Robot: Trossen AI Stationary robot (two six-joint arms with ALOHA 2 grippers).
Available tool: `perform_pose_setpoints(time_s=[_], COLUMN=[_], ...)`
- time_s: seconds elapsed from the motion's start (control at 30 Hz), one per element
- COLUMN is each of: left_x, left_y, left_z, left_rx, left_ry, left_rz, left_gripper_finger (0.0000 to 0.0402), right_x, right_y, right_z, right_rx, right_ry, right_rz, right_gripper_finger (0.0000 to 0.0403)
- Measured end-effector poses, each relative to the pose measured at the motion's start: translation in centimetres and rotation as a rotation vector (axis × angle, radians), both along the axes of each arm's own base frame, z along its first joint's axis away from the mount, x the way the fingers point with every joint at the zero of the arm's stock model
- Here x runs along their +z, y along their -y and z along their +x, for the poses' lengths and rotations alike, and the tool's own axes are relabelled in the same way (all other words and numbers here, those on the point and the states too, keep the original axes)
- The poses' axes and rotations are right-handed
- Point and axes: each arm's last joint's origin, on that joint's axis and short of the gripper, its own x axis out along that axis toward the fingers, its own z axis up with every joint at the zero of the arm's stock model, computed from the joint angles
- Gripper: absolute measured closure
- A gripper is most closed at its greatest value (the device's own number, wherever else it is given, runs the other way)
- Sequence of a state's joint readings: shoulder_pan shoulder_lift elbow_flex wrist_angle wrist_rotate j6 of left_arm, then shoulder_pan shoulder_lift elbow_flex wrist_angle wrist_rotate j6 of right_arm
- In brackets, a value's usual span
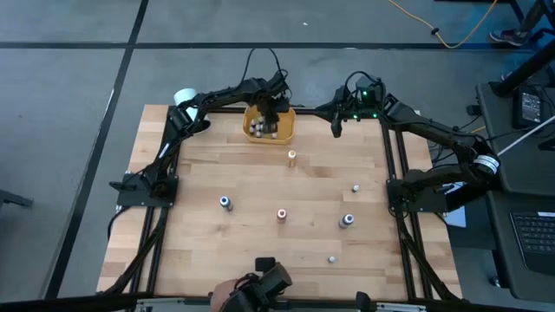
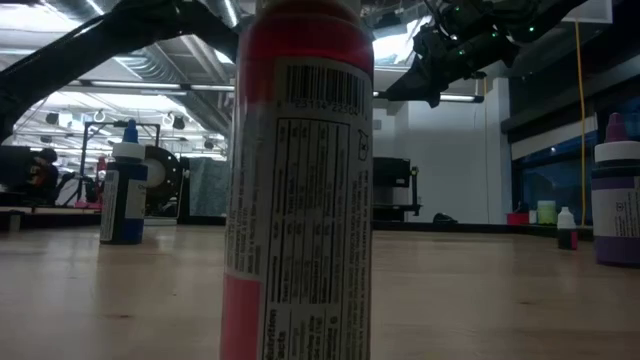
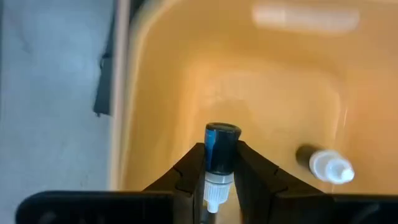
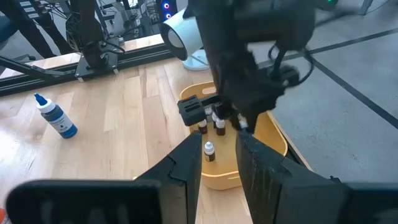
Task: Pick & Place food coloring
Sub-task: Put the small blue food coloring bottle into the yellow bin
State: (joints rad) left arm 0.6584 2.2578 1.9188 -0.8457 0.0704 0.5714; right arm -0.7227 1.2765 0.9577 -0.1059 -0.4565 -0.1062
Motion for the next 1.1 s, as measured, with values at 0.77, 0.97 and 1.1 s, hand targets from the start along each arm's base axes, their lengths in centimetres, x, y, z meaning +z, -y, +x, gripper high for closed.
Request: perform_pose_setpoints(time_s=[0.77,0.97,1.1], left_x=[16.6,22.2,24.5], left_y=[0.2,0.1,0.6], left_z=[-0.3,-0.7,-0.2], left_rx=[0.133,0.110,0.075], left_ry=[0.632,0.996,1.192], left_rz=[-0.172,-0.128,-0.112], left_gripper_finger=[0.0336,0.0336,0.0336], right_x=[-0.1,-0.3,-1.3], right_y=[1.8,2.8,2.7], right_z=[-1.6,-2.3,-3.3], right_rx=[-0.097,-0.109,-0.113], right_ry=[-0.001,0.288,0.597], right_rz=[0.026,0.008,-0.014], right_gripper_finger=[0.0302,0.0302,0.0302])
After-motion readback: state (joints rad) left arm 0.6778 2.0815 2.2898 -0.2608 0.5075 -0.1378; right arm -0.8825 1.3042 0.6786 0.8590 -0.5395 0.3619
